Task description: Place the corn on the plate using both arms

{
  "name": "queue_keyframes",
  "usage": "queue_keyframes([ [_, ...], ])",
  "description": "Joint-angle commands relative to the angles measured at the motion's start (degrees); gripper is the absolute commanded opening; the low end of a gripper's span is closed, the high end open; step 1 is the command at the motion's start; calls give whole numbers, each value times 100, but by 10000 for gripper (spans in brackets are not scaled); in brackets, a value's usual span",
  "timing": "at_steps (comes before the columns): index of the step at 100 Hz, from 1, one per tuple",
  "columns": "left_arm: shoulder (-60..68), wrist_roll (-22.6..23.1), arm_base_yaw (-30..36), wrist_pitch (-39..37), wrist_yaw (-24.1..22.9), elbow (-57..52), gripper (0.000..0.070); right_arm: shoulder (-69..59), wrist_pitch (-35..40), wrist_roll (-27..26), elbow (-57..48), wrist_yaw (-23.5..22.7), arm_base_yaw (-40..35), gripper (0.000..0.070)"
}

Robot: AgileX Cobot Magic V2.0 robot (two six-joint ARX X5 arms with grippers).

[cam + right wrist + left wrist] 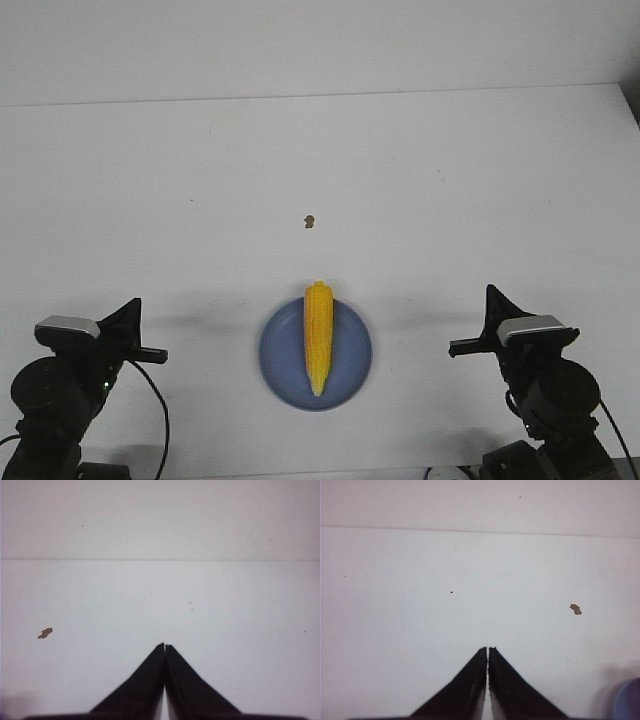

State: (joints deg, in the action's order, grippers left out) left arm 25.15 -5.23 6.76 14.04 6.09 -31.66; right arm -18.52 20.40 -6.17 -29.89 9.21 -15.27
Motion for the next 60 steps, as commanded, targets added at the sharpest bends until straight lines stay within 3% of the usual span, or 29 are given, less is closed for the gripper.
queue_keyframes([
  [1, 11, 68, 4, -125, -24, -74, 6, -22, -72, 39, -79, 24, -13, 3],
  [32, -433, 70, -35, -420, -39, 57, 6, -22, -72, 39, -79, 22, -13, 3],
  [60, -1637, -39, -236, -1272, -31, 1290, 6, -22, -72, 39, -79, 22, -13, 3],
])
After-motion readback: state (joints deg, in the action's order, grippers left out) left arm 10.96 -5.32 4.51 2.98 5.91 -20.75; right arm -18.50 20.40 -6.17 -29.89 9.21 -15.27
